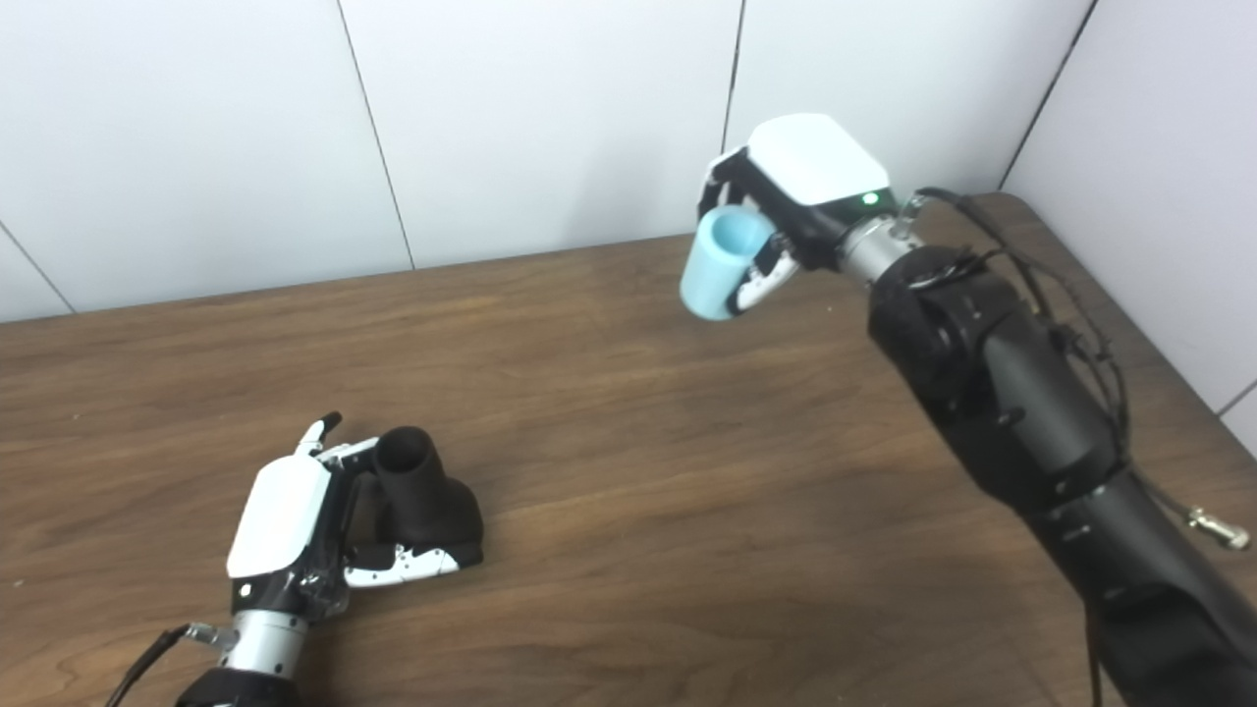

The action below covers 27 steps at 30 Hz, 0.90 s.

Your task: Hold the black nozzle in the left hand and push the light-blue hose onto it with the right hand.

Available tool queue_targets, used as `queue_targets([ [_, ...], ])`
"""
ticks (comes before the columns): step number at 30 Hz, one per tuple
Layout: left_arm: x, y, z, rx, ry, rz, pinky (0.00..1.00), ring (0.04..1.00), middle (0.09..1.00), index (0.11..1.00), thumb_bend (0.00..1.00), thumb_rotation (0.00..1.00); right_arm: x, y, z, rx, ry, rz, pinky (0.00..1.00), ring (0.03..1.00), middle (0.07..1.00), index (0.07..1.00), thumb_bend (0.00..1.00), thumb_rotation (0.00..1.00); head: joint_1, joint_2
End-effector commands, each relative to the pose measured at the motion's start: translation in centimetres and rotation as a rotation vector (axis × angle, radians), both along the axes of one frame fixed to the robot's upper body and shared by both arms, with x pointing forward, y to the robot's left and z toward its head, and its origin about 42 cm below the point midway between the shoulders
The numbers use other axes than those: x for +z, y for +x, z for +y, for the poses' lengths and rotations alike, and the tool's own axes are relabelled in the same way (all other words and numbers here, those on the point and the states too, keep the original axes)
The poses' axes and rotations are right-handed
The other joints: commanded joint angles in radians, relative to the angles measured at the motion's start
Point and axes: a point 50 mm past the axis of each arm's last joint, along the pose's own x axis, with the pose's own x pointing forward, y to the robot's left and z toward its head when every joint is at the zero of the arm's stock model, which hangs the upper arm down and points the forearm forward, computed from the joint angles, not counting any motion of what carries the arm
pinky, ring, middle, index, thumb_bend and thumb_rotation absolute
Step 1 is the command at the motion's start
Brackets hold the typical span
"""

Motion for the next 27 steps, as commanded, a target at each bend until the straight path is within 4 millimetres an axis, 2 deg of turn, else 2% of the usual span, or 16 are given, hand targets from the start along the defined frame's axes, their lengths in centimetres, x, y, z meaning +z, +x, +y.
queue_targets([
  [1,-1.1,-0.8,-0.6,-0.026,0.038,0.042,0.95,0.608,0.473,0.491,0.53,0.00,3.0,-0.3,0.7,0.031,-0.026,-0.100,0.22,0.279,0.428,0.508,0.53,0.00,0.002,-0.001],
  [3,-1.1,-0.9,-0.7,-0.024,0.042,0.040,0.94,0.608,0.475,0.489,0.53,0.00,3.2,-0.8,1.7,0.065,-0.033,-0.105,0.36,0.373,0.462,0.499,0.53,0.00,0.006,0.000],
  [5,-1.1,-0.9,-0.7,-0.021,0.043,0.038,0.93,0.609,0.480,0.487,0.53,0.00,3.5,-1.4,2.7,0.101,-0.017,-0.116,0.56,0.452,0.472,0.495,0.53,0.00,0.015,0.000],
  [6,-1.1,-1.0,-0.8,-0.018,0.042,0.041,0.93,0.610,0.481,0.486,0.53,0.00,3.8,-1.7,3.3,0.121,-0.010,-0.126,0.59,0.466,0.470,0.496,0.53,0.00,0.029,0.003],
  [8,-1.0,-1.1,-0.9,-0.015,0.040,0.047,0.94,0.611,0.478,0.488,0.53,0.00,4.2,-2.2,4.3,0.158,0.006,-0.144,0.43,0.391,0.431,0.500,0.53,0.00,0.043,0.003],
  [10,-1.0,-1.2,-1.0,-0.013,0.038,0.048,0.94,0.606,0.475,0.490,0.53,0.00,4.4,-2.6,4.8,0.182,0.017,-0.158,0.28,0.289,0.460,0.486,0.53,0.00,0.055,0.003],
  [11,-1.0,-1.2,-1.1,-0.011,0.036,0.050,0.94,0.604,0.473,0.491,0.53,0.00,4.6,-2.8,5.2,0.200,0.028,-0.166,0.22,0.258,0.465,0.483,0.53,0.00,0.068,0.004],
  [12,-1.0,-1.3,-1.1,-0.010,0.035,0.051,0.94,0.607,0.474,0.490,0.53,0.00,4.7,-3.0,5.7,0.217,0.041,-0.173,0.21,0.256,0.467,0.482,0.53,0.00,0.081,0.005],
  [13,-1.0,-1.4,-1.2,-0.008,0.034,0.051,0.95,0.609,0.476,0.490,0.53,0.00,4.8,-3.3,6.1,0.232,0.048,-0.177,0.25,0.288,0.435,0.491,0.53,0.00,0.084,0.005],
  [15,-1.1,-1.5,-1.4,-0.004,0.036,0.051,0.95,0.612,0.483,0.485,0.53,0.00,5.0,-3.7,6.7,0.262,0.041,-0.185,0.38,0.391,0.442,0.502,0.53,0.00,0.121,0.007],
  [19,-1.2,-1.6,-1.7,0.002,0.037,0.054,0.95,0.626,0.493,0.478,0.53,0.00,5.1,-4.9,7.8,0.307,0.053,-0.197,0.48,0.464,0.460,0.504,0.53,0.00,0.152,0.009],
  [27,-1.2,-1.7,-2.7,0.007,0.037,0.060,0.96,0.632,0.487,0.483,0.53,0.00,5.6,-6.0,9.0,0.390,0.116,-0.208,0.43,0.450,0.453,0.507,0.53,0.00,0.230,0.018],
])
